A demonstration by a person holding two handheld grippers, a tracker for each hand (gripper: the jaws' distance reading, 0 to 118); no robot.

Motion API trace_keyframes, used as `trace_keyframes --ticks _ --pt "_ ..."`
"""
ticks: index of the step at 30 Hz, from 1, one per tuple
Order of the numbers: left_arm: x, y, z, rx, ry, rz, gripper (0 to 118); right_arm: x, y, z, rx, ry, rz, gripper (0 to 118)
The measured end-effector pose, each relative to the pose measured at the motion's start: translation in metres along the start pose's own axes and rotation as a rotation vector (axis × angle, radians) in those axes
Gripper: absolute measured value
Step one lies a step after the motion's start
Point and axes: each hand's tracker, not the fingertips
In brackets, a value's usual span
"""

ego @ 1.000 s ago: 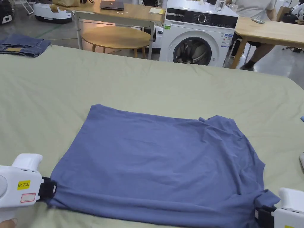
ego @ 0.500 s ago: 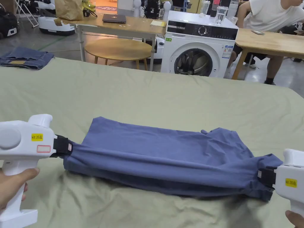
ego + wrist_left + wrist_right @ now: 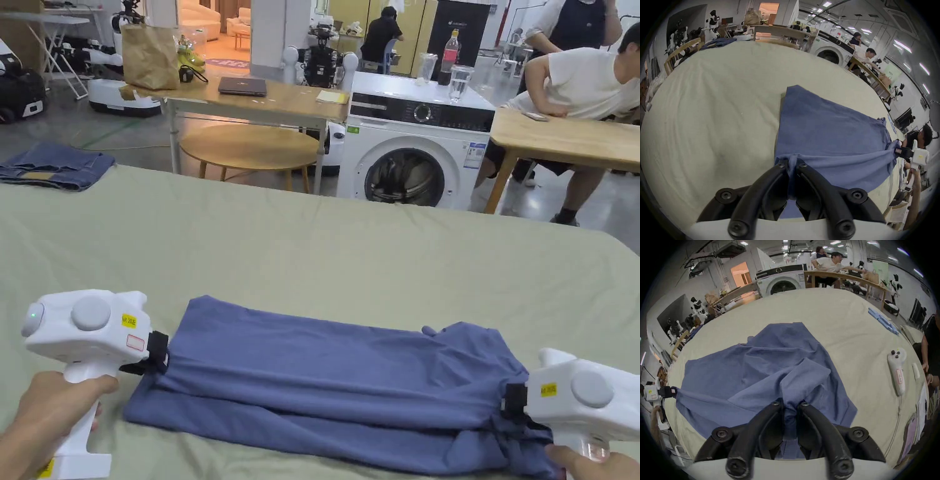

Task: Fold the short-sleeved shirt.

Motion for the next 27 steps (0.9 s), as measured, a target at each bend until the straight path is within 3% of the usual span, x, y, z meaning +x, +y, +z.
trace_keyframes --ticks 2,4,7,8,13,17,18,20,22,23,27 --pt "0.001 -0.001 -0.004 -0.003 0.002 0.009 3 -0.005 -0.001 -0.001 -0.003 -0.020 0.026 17" --pt "0.005 -0.004 -0.001 -0.004 0.017 0.008 24 -0.011 -0.003 0.002 0.028 -0.056 0.078 28" --pt "0.008 -0.012 0.009 0.017 0.012 -0.009 44 -0.017 -0.011 0.018 0.112 -0.081 0.122 49" --pt "0.010 -0.014 0.013 0.030 -0.009 -0.009 48 -0.020 -0.013 0.026 0.152 -0.082 0.131 51" --pt "0.029 -0.035 0.050 0.190 -0.059 -0.073 49 -0.047 -0.037 0.075 0.377 -0.083 0.171 50" --pt "0.046 -0.058 0.076 0.369 -0.034 -0.135 49 -0.074 -0.065 0.106 0.552 -0.095 0.196 40" --pt "0.052 -0.065 0.082 0.415 -0.016 -0.148 49 -0.079 -0.072 0.111 0.589 -0.090 0.193 25" --pt "0.057 -0.078 0.088 0.498 0.014 -0.179 44 -0.092 -0.083 0.121 0.629 -0.046 0.186 17" --pt "0.069 -0.090 0.097 0.559 0.044 -0.231 9 -0.102 -0.092 0.128 0.654 -0.012 0.174 4" --pt "0.074 -0.096 0.100 0.590 0.084 -0.241 0 -0.107 -0.097 0.130 0.668 -0.018 0.168 2" --pt "0.079 -0.109 0.115 0.621 0.060 -0.229 0 -0.118 -0.108 0.131 0.669 -0.014 0.174 0"
